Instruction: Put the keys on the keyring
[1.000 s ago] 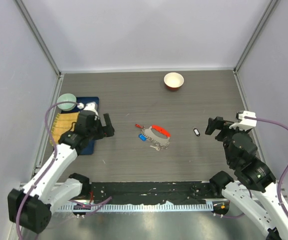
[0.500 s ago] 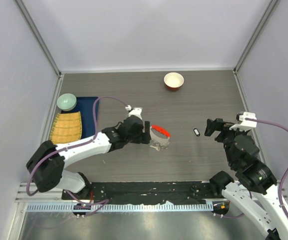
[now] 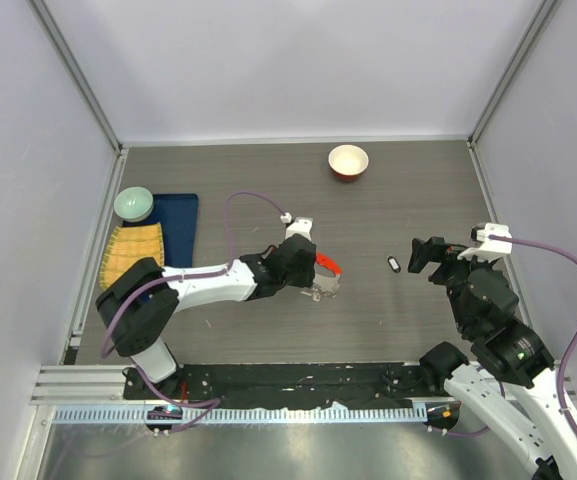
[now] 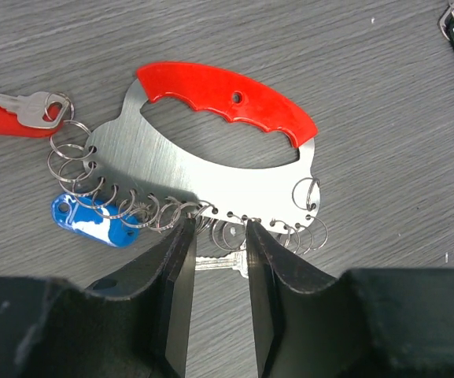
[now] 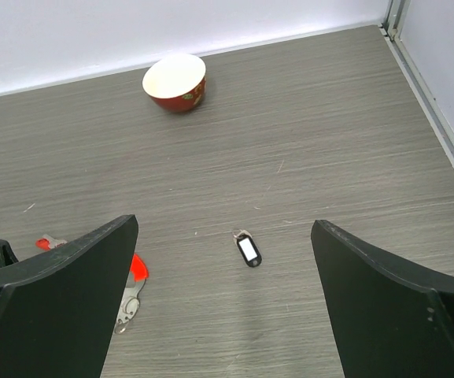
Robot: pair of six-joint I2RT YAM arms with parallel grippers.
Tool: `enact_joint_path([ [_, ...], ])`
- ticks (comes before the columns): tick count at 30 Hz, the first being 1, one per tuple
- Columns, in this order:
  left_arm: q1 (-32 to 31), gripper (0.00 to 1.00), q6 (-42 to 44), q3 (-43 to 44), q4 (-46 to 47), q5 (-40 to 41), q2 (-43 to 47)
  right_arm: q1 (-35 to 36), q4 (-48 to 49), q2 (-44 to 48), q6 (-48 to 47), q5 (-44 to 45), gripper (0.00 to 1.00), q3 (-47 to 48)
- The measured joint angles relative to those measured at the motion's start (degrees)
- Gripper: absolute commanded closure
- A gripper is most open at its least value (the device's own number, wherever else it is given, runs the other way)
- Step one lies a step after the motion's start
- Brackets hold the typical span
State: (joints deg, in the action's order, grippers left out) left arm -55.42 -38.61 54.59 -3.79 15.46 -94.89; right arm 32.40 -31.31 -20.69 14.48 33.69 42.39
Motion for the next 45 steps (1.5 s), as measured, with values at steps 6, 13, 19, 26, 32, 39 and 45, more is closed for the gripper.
enact_joint_path([
  [6,0.0,0.66,0.0,0.0,0.9,0.2,-1.3,0.0,0.0,0.0,0.0,0.0,0.01,0.0],
  [13,0.0,0.66,0.0,0.0,0.4,0.8,-4.1,0.0,0.0,0.0,0.0,-0.3,0.00,0.0],
  [19,-0.1,0.67,0.0,0.3,0.4,1.0,-4.8,0.0,0.0,0.0,-0.1,-0.4,0.00,0.0],
  [26,-0.1,0.78,-0.1,1.5,0.5,0.5,-6.1,0.0,0.0,0.0,-0.2,-0.5,0.00,-0.2],
  [32,-0.1,0.88,-0.2,1.6,0.6,-0.1,-6.5,0.0,0.0,0.0,-0.2,-1.0,0.00,-0.2],
  [39,-0.1,1.00,0.1,2.6,0.2,0.5,-7.3,0.0,0.2,0.0,-0.4,-1.6,0.00,-0.3],
  [45,-0.1,1.00,1.6,1.9,-3.0,2.6,-5.7,0.0,0.5,-0.1,-0.6,-2.1,0.00,-0.3],
])
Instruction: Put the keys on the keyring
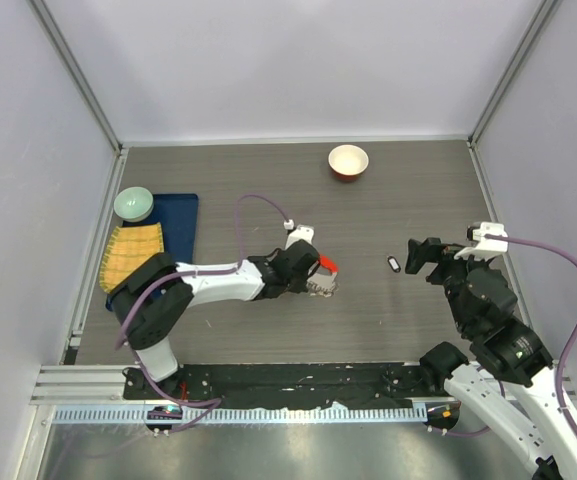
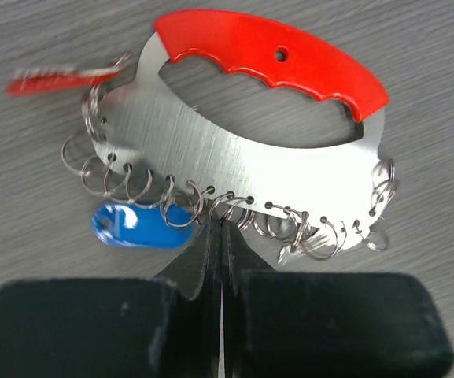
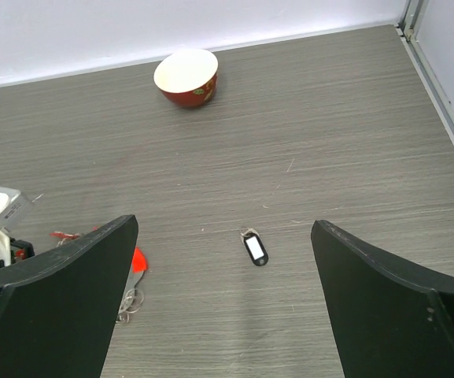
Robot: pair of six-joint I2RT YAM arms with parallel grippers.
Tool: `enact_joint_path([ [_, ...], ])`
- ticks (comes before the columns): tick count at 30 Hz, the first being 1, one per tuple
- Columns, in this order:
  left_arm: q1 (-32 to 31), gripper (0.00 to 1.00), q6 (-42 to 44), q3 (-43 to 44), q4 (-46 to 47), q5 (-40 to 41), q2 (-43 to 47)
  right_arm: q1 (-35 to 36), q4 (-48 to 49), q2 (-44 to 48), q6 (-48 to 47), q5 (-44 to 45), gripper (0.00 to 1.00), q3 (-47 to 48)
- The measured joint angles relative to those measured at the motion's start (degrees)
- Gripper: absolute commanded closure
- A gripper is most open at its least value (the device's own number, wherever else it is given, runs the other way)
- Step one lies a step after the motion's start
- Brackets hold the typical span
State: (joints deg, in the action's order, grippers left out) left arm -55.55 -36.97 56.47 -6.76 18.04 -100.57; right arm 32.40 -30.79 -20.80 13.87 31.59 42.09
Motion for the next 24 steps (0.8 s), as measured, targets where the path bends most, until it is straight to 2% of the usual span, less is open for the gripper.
enact_joint_path([
  [8,0.0,1.00,1.7,-4.8,-6.1,2.6,10.2,0.0,0.4,-0.8,0.0,-0.9,0.00,-0.2],
  [13,0.0,1.00,2.9,-5.4,-6.0,3.5,13.8,0.0,0.4,-1.2,0.0,-1.3,0.00,-0.4],
  [15,0.0,0.93,3.1,-5.5,-5.7,3.4,13.8,0.0,0.4,-1.5,0.0,-1.5,0.00,-0.4],
  [16,0.0,0.86,3.1,-5.7,-5.7,3.4,13.7,0.0,0.4,-1.5,0.0,-1.6,0.00,-0.4],
  [17,0.0,0.70,3.2,-5.8,-5.7,3.4,13.7,0.0,0.4,-1.6,0.0,-1.6,0.00,-0.5],
  [18,0.0,0.66,3.2,-6.0,-5.7,3.4,13.6,0.0,0.4,-1.7,0.0,-1.7,0.00,-0.5],
  [20,0.0,0.60,2.8,-6.5,-5.6,3.5,13.4,0.0,0.4,-1.8,0.0,-1.8,0.00,-0.6],
  [24,0.0,0.57,2.5,-7.8,-5.4,3.7,13.3,0.0,0.4,-2.1,0.0,-2.1,0.00,-0.6],
])
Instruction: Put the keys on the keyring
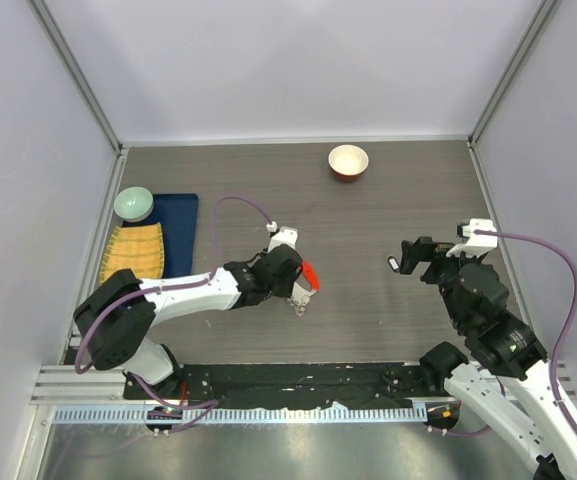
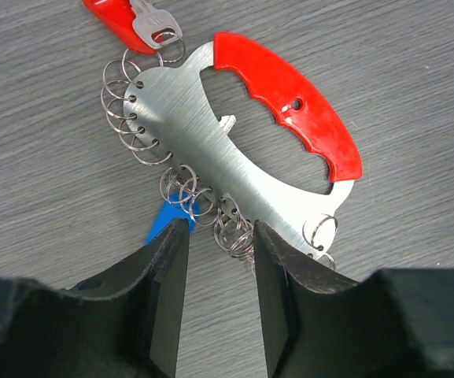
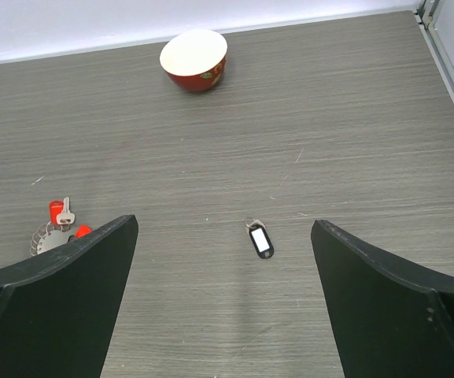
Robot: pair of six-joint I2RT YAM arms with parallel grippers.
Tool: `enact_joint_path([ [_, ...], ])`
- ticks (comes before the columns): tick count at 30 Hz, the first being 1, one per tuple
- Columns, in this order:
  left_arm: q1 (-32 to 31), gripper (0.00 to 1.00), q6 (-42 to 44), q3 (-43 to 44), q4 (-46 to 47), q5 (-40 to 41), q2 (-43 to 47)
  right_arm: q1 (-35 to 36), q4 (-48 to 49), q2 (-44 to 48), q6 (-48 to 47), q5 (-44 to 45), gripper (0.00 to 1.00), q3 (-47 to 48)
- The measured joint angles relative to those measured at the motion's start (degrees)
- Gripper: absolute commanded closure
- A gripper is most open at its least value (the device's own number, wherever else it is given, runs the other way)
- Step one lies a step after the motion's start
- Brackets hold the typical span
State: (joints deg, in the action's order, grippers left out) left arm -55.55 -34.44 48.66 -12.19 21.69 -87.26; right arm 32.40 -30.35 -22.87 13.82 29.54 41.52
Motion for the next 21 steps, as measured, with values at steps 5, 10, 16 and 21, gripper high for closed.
enact_joint_path([
  [5,0.0,0.58,-0.2,-0.2,0.5,0.0,-0.6,0.0,0.1,-0.8,-0.1,-0.4,0.00,0.0],
  [10,0.0,0.62,-0.9,-0.2,1.1,-0.3,-3.5,0.0,0.1,-0.8,-0.2,-0.9,0.00,0.0],
  [16,0.0,0.74,-1.1,-0.1,2.5,-0.5,-5.5,0.0,0.2,-1.0,-0.2,-1.3,0.01,0.0],
  [21,0.0,0.85,-1.1,0.0,3.0,-0.7,-5.7,0.0,0.2,-1.2,-0.2,-1.6,0.00,-0.1],
])
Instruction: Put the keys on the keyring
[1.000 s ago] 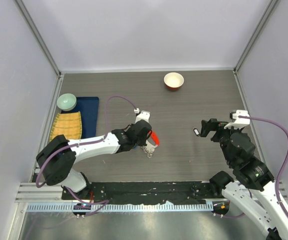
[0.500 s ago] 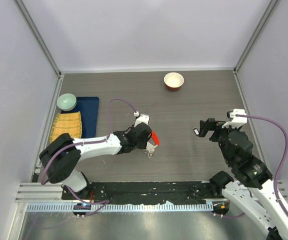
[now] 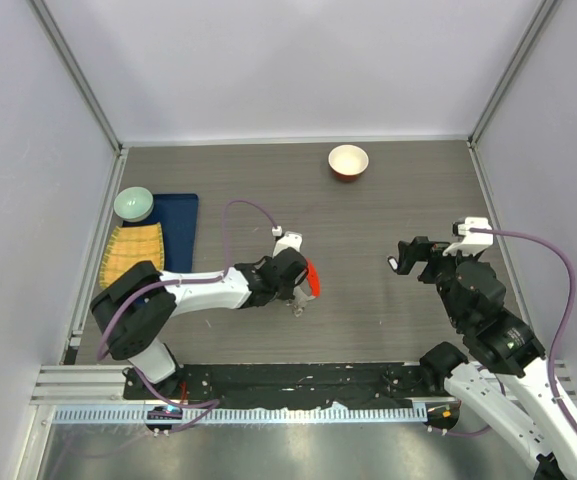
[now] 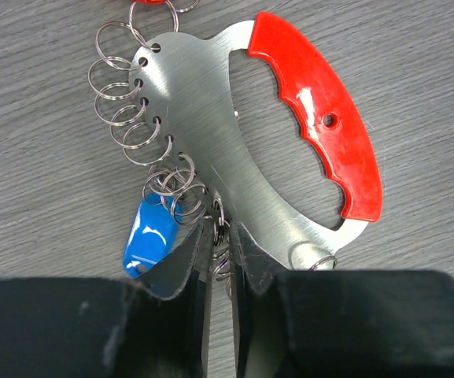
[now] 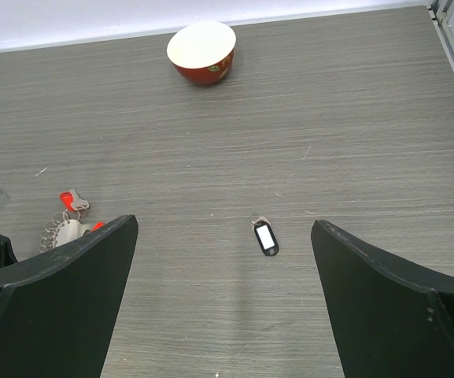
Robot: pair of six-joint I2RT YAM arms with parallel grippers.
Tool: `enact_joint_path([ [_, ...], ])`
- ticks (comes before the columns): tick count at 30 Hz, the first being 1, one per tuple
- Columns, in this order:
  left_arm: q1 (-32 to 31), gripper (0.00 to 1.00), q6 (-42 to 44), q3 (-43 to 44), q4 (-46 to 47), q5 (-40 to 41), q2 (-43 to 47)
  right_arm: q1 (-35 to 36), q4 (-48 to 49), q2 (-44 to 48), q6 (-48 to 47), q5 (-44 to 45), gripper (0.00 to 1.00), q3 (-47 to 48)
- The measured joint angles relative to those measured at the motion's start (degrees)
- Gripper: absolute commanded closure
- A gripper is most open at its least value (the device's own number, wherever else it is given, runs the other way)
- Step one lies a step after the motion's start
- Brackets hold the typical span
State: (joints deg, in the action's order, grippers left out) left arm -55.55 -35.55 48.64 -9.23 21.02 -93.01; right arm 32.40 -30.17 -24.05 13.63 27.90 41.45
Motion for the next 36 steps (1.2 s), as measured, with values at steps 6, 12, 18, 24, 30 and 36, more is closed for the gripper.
enact_joint_path([
  [6,0.0,0.94,0.3,0.0,0.0,0.0,0.1,0.0,0.1,-0.5,0.0,-0.7,0.00,0.0],
  [12,0.0,1.00,2.8,-1.6,0.4,-0.1,2.5,0.0,0.3,-1.8,-0.3,-3.8,0.00,0.0],
  [18,0.0,1.00,6.9,-5.6,3.8,-1.4,8.1,0.0,1.4,-4.4,-0.9,-10.3,0.00,0.0],
  [24,0.0,1.00,12.3,-12.2,11.5,-4.8,13.0,0.0,3.2,-5.9,-1.6,-19.0,0.00,-0.2],
  [30,0.0,1.00,19.9,-22.9,24.5,-10.0,21.7,0.0,8.1,-6.1,-1.7,-32.0,0.00,-2.9],
  [36,0.0,1.00,26.9,-29.3,37.0,-16.2,26.8,0.0,14.6,-7.1,-1.1,-43.0,0.02,-8.2],
])
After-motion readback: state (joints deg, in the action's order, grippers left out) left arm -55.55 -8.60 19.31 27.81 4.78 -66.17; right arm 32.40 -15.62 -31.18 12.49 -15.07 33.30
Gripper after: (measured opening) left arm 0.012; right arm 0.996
